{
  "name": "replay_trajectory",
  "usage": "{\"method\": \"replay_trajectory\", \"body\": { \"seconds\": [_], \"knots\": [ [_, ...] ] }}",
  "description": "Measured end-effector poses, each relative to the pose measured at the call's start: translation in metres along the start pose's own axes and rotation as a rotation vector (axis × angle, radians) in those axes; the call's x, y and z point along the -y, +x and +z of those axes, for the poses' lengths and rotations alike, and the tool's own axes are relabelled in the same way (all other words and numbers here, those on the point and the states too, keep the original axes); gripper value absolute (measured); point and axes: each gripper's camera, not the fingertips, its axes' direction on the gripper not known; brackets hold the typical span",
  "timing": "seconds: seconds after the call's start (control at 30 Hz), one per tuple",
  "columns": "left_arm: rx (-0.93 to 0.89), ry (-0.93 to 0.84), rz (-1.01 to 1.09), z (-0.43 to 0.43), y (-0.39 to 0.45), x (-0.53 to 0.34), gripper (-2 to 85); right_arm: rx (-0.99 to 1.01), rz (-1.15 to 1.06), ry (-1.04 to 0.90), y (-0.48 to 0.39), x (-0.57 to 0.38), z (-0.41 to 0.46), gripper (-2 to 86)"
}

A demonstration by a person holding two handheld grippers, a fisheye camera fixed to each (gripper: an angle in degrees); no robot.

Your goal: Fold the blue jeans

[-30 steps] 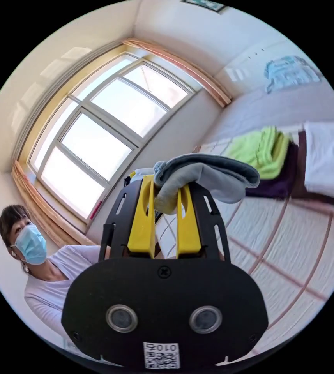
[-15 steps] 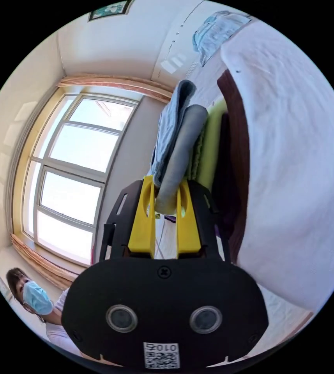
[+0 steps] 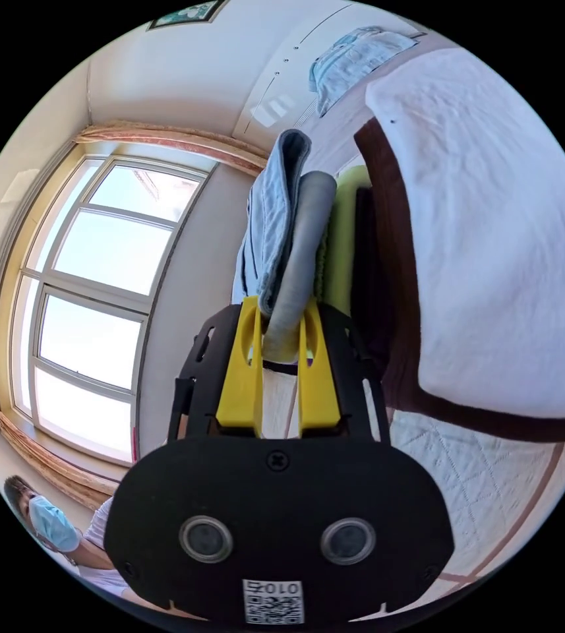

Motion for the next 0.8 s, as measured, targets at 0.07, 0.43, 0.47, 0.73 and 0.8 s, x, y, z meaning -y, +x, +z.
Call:
{"method": "replay_trajectory", "body": {
  "seconds": [0.07,0.43,0.47,0.73,0.8],
  "knots": [
    [0.041,0.068,0.011,-0.007,0.018,-0.009,7.4,0.042,0.019,0.030,-0.011,-0.014,-0.001,9.3],
    [0.385,0.370,0.573,-0.172,0.237,-0.247,7.1,-0.196,-0.473,0.149,-0.115,-0.263,-0.086,6.3],
    [0.446,0.391,0.592,-0.179,0.246,-0.274,7.0,-0.273,-0.576,0.196,-0.132,-0.313,-0.087,6.5],
    [0.966,0.445,0.420,-0.198,0.225,-0.536,7.4,-0.391,-0.710,0.286,-0.169,-0.517,-0.031,7.7],
    [1.073,0.423,0.351,-0.209,0.216,-0.552,8.2,-0.410,-0.716,0.215,-0.182,-0.527,-0.021,6.6]
  ]
}}
